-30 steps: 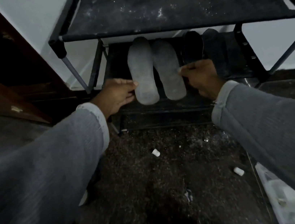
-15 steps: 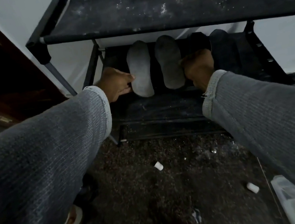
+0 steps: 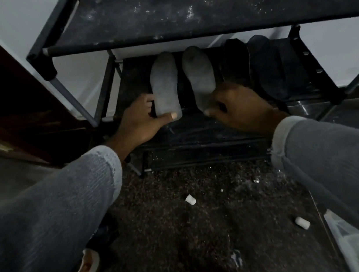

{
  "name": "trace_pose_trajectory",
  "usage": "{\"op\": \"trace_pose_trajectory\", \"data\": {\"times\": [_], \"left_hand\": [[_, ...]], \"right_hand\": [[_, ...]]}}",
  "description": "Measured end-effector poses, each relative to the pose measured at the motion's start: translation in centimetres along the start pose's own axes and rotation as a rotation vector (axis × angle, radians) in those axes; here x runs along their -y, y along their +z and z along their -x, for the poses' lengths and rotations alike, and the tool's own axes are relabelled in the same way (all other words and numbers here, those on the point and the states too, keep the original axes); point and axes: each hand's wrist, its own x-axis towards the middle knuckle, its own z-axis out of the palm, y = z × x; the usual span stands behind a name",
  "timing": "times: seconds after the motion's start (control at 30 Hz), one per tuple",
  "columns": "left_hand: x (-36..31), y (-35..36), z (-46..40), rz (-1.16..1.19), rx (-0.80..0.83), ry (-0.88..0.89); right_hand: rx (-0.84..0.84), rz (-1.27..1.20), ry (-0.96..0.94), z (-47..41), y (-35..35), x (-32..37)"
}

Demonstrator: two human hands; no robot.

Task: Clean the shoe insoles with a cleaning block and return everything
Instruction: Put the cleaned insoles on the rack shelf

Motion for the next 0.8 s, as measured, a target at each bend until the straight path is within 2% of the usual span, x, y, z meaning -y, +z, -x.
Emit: {"op": "trace_pose_trajectory", "data": {"times": [0.1,0.3,0.8], "left_hand": [[0.5,0.1,0.3,-0.092,0.025,0.079],[0.2,0.7,-0.4,-0.208,-0.021,0.117],[-0.1,2.3,-1.7,-0.206,-0.12,0.13]], "right_hand": [[0.053,0.055,-0.08,0.9,0.6,-0.2],[-0.003,0.046,0.011,0.5,1.0,0.8],[-0.056,0.036,0.18,-0.3,1.3,1.3]]}}
